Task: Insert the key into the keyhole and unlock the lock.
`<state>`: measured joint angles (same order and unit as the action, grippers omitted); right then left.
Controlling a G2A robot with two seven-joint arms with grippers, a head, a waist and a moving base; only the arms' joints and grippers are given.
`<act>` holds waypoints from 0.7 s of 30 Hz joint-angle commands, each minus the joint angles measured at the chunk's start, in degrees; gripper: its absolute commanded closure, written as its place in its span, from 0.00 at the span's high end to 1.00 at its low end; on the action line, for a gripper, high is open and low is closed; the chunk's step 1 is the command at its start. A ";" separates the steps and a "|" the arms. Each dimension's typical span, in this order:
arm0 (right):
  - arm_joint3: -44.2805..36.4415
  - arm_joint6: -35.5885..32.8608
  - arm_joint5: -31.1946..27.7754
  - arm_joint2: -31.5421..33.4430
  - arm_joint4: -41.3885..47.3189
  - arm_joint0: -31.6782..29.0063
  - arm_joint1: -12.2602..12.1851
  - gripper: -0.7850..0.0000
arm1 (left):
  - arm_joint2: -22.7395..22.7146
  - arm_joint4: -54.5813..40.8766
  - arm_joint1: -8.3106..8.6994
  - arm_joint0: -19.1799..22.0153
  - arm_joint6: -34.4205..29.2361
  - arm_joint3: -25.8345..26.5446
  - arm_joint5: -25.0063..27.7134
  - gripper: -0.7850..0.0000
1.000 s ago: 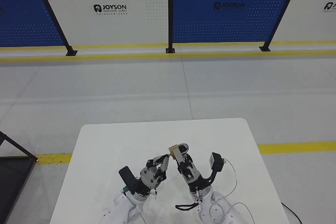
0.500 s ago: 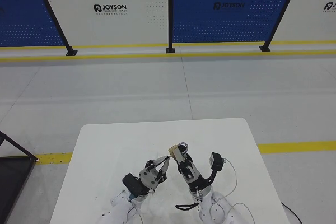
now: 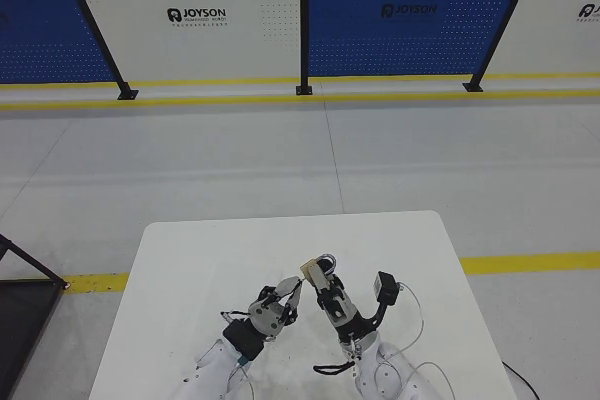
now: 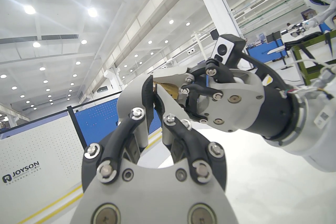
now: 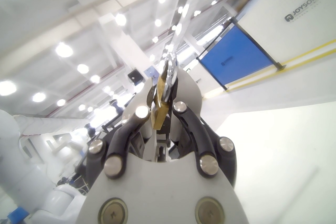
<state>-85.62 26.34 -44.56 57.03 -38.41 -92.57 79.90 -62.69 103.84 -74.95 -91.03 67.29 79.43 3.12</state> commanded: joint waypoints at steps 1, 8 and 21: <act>-0.01 -0.06 0.01 0.02 0.04 0.00 0.01 0.00 | -0.03 1.07 0.11 0.14 0.06 -0.16 -1.31 0.00; 0.00 -0.35 0.13 0.04 0.14 0.02 0.04 0.00 | 0.04 1.87 0.40 0.21 0.49 -0.26 -2.90 0.00; 0.19 -0.21 0.43 0.56 0.38 0.15 0.06 0.00 | -2.17 -7.05 1.46 -2.62 1.62 3.01 6.31 1.00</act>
<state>-85.49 26.03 -44.28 57.40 -38.08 -92.48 79.97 -64.36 98.11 -73.65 -93.16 69.32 82.20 7.89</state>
